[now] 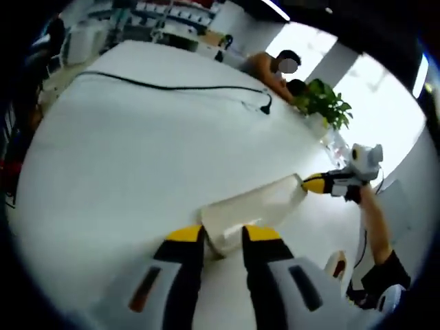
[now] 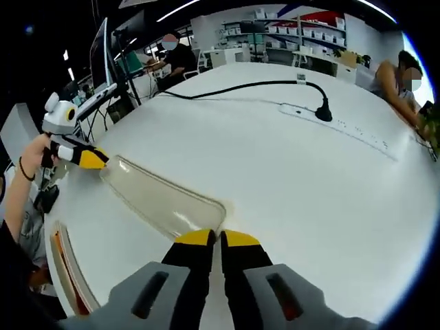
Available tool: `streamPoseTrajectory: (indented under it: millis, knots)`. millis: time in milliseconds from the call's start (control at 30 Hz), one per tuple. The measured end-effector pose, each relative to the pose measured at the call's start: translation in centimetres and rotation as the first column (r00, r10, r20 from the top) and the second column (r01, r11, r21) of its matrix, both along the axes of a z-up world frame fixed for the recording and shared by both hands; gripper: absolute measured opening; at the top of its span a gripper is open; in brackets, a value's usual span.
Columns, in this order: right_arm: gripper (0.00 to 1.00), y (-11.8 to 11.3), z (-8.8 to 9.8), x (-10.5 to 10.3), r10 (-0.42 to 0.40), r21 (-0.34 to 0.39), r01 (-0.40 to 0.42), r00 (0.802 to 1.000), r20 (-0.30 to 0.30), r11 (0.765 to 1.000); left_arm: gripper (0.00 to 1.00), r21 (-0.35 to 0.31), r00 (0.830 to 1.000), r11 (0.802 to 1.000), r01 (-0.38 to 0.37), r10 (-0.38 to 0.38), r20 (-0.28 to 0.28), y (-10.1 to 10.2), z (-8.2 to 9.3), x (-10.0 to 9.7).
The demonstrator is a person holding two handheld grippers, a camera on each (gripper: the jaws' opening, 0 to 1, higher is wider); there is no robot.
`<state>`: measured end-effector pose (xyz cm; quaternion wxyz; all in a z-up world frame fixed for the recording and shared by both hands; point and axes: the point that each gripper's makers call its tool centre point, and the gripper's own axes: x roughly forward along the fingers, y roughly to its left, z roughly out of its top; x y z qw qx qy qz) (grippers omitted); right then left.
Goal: Arrange the utensils inside the cutlery case until each visible utensil rests in its matching compartment.
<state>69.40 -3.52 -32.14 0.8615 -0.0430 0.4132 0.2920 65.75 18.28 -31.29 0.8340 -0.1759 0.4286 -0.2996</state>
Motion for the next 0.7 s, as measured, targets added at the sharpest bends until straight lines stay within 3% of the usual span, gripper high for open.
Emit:
streamPoseTrajectory:
  millis: [167,300,433,700]
  knots:
    - [0.02,0.0,0.0,-0.7,-0.019,-0.017,0.019,1.000,0.017,1.000,0.26,-0.076,0.999,0.996,-0.039,0.036,-0.035,0.4,0.2,0.1]
    - [0.02,0.1,-0.1,-1.8,-0.017,-0.045,0.018,0.999,0.028,0.999,0.28,-0.094,0.999,0.995,-0.016,0.012,-0.045,0.3,0.4,-0.4]
    - [0.01,0.0,0.1,-0.7,-0.031,-0.023,0.031,0.999,0.014,0.999,0.31,-0.114,0.999,0.993,0.004,-0.010,-0.049,0.2,0.9,-0.7]
    - [0.01,-0.5,0.1,-0.8,-0.047,0.020,0.047,0.999,0.002,0.999,0.27,-0.207,0.998,0.978,-0.018,0.006,-0.058,-0.3,2.3,-2.1]
